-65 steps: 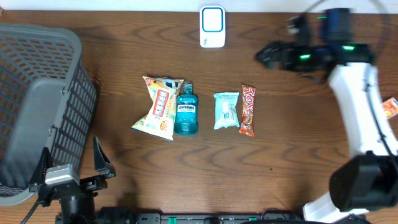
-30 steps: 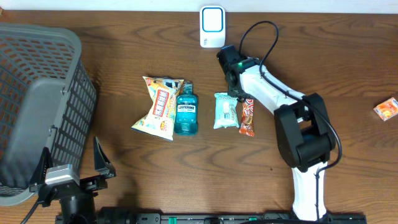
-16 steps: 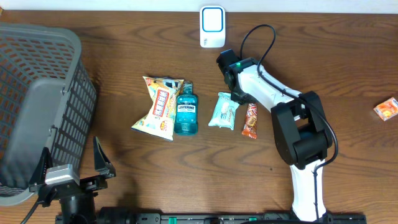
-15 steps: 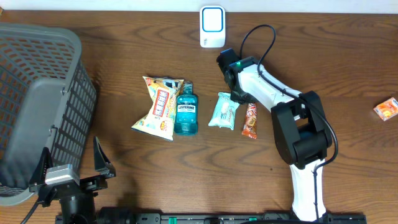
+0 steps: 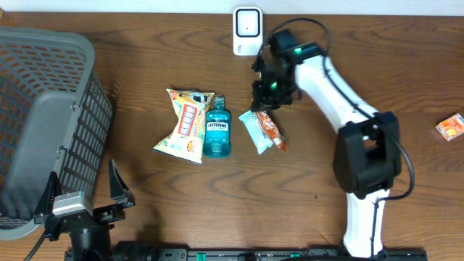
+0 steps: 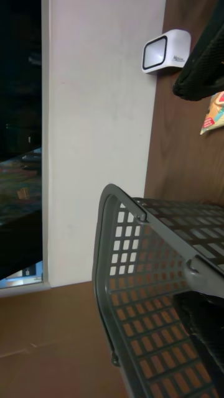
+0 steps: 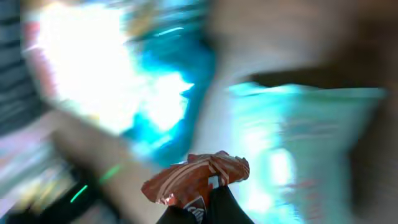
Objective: Scan the item barcode
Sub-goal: 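Grasp the brown Top chocolate bar with the right gripper, then lift the chocolate bar up from between the wipes and snack bag, then hold the chocolate bar up against the white scanner, then carry the chocolate bar to the table's right edge and release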
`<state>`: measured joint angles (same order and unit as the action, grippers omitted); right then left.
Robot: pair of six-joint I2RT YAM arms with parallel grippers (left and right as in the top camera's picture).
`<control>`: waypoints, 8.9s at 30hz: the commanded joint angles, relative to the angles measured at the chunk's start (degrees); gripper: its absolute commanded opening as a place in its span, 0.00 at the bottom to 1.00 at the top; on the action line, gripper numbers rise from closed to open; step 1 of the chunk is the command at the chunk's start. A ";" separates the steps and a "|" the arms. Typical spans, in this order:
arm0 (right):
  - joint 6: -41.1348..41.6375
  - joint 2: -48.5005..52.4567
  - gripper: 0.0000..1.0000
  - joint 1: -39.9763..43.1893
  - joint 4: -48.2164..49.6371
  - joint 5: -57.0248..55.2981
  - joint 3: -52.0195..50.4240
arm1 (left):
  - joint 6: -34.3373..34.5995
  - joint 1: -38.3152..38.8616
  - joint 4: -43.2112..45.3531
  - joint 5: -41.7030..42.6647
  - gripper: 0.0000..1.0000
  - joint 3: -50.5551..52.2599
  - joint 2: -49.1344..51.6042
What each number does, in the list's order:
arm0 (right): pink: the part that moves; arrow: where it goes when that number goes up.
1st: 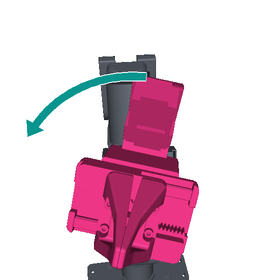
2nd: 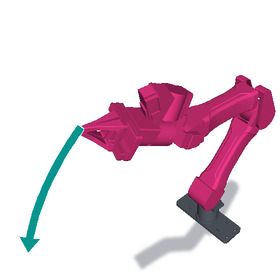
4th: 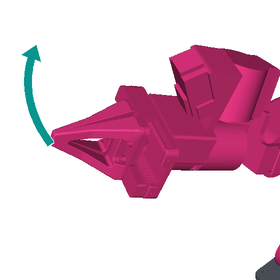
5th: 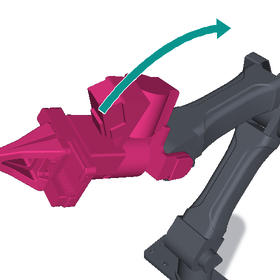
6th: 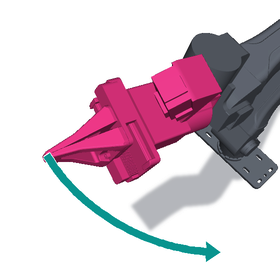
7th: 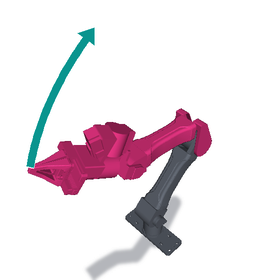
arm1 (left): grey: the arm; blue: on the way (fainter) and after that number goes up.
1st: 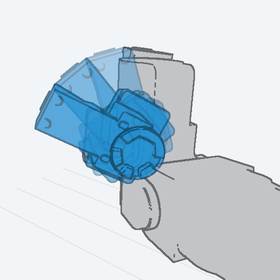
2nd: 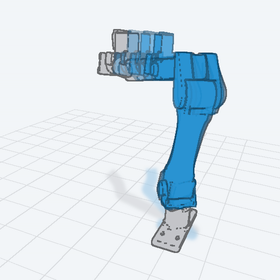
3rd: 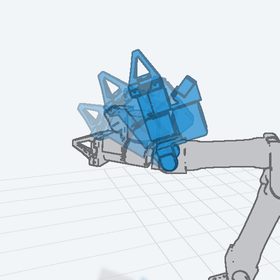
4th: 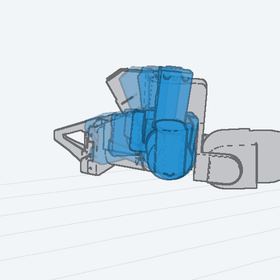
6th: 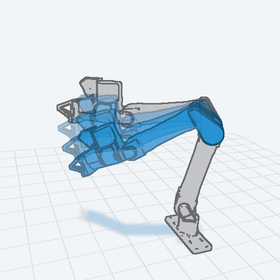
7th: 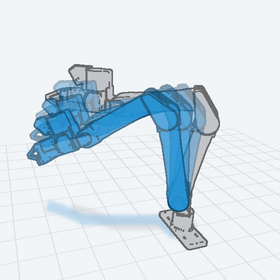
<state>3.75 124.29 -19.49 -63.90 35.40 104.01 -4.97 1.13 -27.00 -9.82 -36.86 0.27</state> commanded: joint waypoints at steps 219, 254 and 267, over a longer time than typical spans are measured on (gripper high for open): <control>-7.04 19.85 0.01 -3.13 33.18 -47.28 25.66 | -0.79 -0.15 0.07 -0.76 0.98 -0.11 -0.07; 1.68 21.35 0.01 22.12 -7.54 -81.24 33.51 | -0.79 -0.15 0.07 -0.76 0.98 -0.11 -0.07; 3.28 21.33 0.10 47.39 0.22 -57.86 25.00 | -0.79 -0.15 0.07 -0.76 0.98 -0.09 -0.07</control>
<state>5.89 145.62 26.24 -64.38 -30.11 129.01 -4.97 1.13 -27.00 -9.82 -36.86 0.27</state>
